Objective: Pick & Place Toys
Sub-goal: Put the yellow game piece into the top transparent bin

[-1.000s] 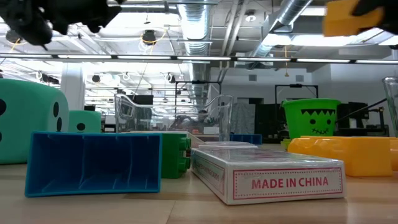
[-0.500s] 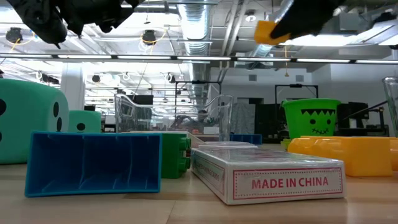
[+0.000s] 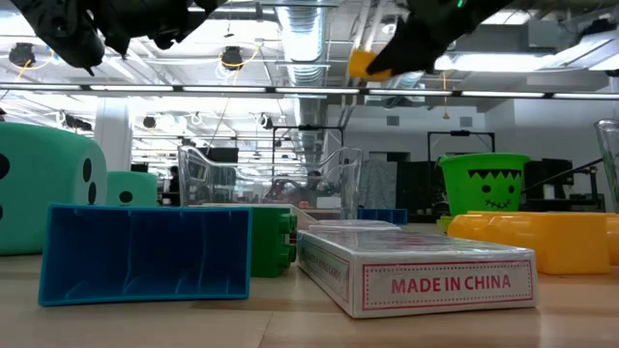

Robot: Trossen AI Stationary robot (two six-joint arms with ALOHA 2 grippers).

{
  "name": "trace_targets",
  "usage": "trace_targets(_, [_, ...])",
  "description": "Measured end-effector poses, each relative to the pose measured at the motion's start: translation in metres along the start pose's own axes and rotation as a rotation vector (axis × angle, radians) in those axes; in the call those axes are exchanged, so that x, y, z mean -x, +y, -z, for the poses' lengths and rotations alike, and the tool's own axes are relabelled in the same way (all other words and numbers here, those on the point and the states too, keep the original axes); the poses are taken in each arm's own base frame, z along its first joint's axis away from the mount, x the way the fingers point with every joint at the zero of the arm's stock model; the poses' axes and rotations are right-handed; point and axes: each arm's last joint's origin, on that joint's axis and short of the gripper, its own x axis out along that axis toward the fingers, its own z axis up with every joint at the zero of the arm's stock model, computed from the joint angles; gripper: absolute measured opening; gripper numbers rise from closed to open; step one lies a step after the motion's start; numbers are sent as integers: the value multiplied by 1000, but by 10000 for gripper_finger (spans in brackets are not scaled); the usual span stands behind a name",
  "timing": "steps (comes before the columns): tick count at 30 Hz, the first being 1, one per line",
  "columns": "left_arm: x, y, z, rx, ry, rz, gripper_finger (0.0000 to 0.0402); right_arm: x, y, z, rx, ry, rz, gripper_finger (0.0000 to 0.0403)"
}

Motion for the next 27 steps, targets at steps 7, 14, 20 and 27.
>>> trace_targets(7, [0, 0, 0, -1, 0, 0, 315, -47, -14, 11, -3, 37, -47, 120])
trace_targets(14, [0, 0, 0, -1, 1, 0, 315, -60, -25, 13, -25, 19, -71, 120])
trace_targets(20, [0, 0, 0, -1, 1, 0, 315, -60, -26, 13, -28, 15, -71, 121])
trace_targets(27, [0, 0, 0, -1, 0, 0, 315, -60, -26, 12, -29, 8, -71, 123])
